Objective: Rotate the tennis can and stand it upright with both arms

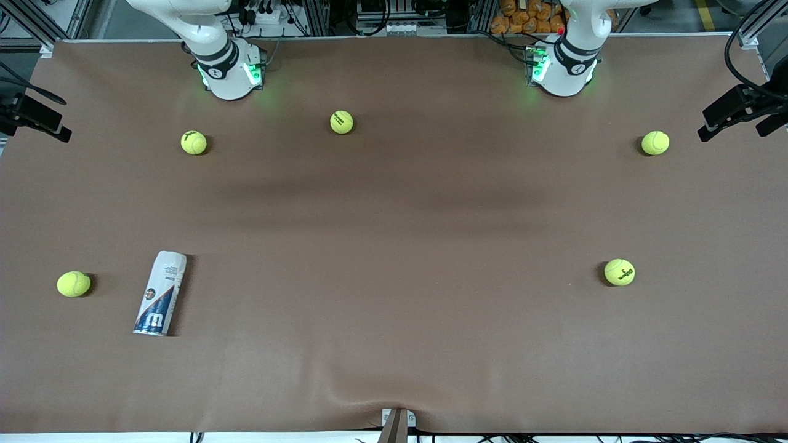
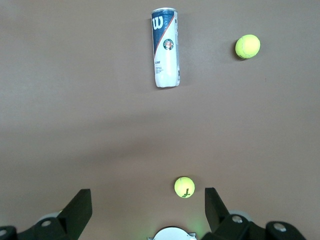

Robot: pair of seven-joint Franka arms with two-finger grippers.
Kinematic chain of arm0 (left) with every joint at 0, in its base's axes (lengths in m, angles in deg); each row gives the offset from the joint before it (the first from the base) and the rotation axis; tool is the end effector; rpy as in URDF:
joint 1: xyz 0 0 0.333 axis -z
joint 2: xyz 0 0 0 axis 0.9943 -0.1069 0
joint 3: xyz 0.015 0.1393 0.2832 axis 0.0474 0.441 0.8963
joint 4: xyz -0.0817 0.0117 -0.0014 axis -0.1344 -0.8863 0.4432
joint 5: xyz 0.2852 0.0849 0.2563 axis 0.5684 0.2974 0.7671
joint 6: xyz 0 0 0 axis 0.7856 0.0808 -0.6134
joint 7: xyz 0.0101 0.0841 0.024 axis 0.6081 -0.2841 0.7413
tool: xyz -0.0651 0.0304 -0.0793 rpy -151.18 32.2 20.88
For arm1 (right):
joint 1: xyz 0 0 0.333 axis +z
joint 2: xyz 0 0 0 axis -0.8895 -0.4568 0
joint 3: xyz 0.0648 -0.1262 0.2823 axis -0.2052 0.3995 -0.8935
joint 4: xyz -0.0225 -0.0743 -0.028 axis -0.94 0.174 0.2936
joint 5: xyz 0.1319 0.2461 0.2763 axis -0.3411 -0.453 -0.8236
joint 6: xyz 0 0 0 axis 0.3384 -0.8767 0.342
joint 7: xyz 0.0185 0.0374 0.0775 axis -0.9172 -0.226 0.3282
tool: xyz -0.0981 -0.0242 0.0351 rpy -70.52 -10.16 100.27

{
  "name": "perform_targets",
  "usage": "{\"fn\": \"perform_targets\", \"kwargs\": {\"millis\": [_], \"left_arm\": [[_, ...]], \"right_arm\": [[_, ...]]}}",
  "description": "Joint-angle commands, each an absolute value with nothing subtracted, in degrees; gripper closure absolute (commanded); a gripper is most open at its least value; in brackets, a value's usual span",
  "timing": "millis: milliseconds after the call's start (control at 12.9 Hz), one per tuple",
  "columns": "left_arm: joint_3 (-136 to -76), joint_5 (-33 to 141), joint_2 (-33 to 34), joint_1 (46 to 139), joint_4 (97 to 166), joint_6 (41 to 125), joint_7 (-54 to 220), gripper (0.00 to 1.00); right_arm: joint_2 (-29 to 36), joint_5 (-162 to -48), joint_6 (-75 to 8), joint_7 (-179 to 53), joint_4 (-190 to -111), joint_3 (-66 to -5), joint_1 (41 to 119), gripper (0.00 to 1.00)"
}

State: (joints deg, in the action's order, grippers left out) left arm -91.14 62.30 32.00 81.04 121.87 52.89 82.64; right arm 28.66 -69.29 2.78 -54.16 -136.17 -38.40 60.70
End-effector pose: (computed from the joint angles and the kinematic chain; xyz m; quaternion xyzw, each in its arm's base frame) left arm 0.5172 -0.0088 0.6757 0.9985 0.0482 0.0246 0.0074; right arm 0.5213 -0.0397 0.6683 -0.9968 0.0717 0.0347 0.0097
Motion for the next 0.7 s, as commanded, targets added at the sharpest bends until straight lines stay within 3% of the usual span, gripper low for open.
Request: {"fn": "perform_targets", "kwargs": {"millis": [0, 619], "left_arm": [[-91.4, 63.5, 31.7, 81.0, 120.5, 50.7, 83.2, 0.0], [-91.5, 64.2, 30.8, 81.2, 120.4, 51.0, 83.8, 0.0]], "right_arm": [[28.6, -69.7, 2.9, -54.8, -136.0, -38.4, 60.2, 0.0], [27.0, -70.0, 2.7, -54.8, -136.0, -38.5, 60.6, 0.0]]}}
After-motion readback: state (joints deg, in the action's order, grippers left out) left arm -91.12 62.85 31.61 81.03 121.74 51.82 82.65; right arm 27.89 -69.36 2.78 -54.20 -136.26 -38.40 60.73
